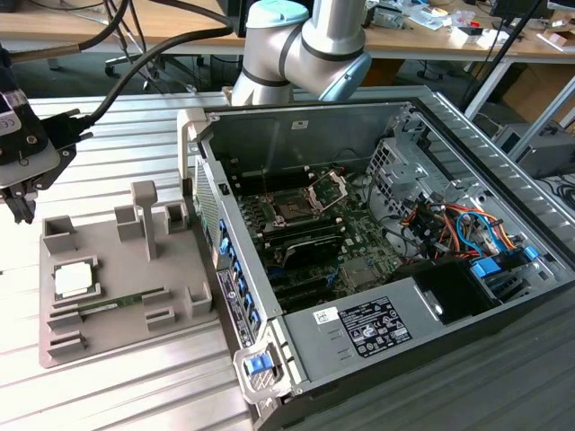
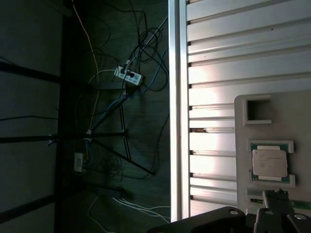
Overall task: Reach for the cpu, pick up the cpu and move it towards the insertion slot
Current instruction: 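Reach for the cpu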
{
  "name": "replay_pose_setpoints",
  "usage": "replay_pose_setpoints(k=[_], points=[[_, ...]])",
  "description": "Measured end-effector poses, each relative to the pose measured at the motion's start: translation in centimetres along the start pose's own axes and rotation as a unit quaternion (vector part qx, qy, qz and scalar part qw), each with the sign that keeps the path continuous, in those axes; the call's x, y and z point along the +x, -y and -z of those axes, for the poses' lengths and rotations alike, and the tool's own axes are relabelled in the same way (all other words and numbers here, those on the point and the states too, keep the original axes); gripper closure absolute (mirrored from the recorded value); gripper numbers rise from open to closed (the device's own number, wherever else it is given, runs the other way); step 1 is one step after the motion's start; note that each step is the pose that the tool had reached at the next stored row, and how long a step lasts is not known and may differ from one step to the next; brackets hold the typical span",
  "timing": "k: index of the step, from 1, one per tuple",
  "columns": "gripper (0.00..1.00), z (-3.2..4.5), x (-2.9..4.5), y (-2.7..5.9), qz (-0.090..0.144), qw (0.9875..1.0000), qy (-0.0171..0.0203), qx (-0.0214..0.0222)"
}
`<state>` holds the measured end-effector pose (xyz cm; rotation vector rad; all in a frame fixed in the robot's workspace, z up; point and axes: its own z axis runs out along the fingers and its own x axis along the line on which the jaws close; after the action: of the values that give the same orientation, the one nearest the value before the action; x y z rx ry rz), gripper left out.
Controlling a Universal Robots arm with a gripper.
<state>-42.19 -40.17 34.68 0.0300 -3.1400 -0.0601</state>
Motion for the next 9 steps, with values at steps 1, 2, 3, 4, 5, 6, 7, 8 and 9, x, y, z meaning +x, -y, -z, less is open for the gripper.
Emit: replay_pose_setpoints(k=[1,2,3,4,5,6,7,8,9], points=[[0.9,-0.01,0.02,0.0,0.0,1.0,0.0,0.0],[0.9,-0.02,0.07,0.0,0.0,1.0,0.0,0.0],[0.9,-0.03,0.1,0.0,0.0,1.0,0.0,0.0],[0.9,-0.04,0.13,0.0,0.0,1.0,0.0,0.0],[0.9,-0.05,0.16,0.0,0.0,1.0,0.0,0.0],[0.9,-0.06,0.18,0.0,0.0,1.0,0.0,0.0],[0.9,-0.08,0.23,0.0,0.0,1.0,0.0,0.0],[0.9,-0.1,0.29,0.0,0.0,1.0,0.0,0.0],[0.9,-0.12,0.34,0.0,0.0,1.0,0.0,0.0]])
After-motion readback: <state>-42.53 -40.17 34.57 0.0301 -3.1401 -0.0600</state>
